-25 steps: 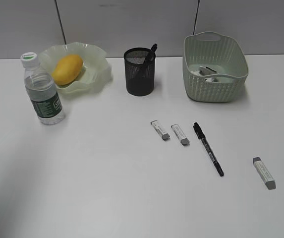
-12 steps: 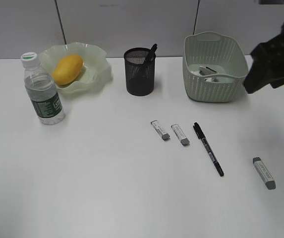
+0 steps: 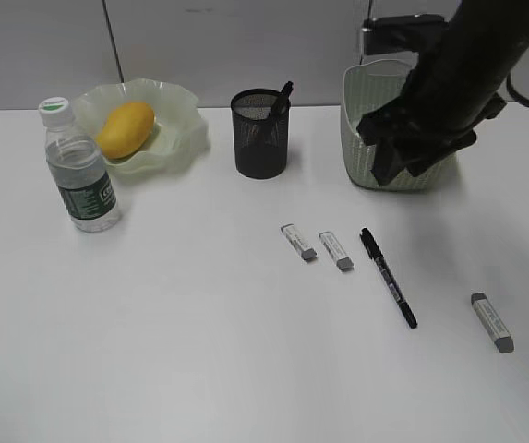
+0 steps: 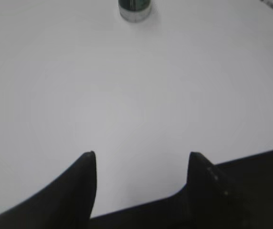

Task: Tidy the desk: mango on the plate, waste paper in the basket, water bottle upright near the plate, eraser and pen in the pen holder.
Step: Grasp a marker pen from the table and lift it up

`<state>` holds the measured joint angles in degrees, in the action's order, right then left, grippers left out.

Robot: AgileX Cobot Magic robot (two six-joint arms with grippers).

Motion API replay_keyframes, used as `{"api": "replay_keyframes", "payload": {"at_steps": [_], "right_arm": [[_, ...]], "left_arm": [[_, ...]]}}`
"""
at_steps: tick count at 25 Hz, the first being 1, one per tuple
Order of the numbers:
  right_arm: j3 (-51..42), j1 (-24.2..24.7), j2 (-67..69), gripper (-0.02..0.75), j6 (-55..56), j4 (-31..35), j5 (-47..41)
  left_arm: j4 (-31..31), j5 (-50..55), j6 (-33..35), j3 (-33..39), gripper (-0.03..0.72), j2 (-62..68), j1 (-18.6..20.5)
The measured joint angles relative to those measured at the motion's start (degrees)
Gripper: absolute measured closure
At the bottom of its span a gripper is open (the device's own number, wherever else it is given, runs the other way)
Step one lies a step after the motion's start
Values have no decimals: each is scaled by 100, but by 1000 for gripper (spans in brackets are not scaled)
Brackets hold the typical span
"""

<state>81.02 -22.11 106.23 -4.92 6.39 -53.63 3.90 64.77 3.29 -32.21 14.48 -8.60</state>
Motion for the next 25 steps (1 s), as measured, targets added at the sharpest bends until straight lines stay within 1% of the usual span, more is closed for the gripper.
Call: {"api": "replay_keyframes", "payload": {"at_steps": [6, 10, 15, 25], "right_arm": [[32, -62, 455, 363, 206, -276, 225], [47, -62, 696, 363, 231, -266, 424], [47, -62, 1015, 366, 244, -257, 618], [47, -62, 1655, 414, 261, -269, 884]], "left_arm": [[1, -172, 0, 88, 228, -999, 0], [7, -212, 0, 127, 228, -1462, 0], [12, -318, 0, 187, 236, -1483, 0], [7, -318, 0, 187, 242, -1484, 0]]}}
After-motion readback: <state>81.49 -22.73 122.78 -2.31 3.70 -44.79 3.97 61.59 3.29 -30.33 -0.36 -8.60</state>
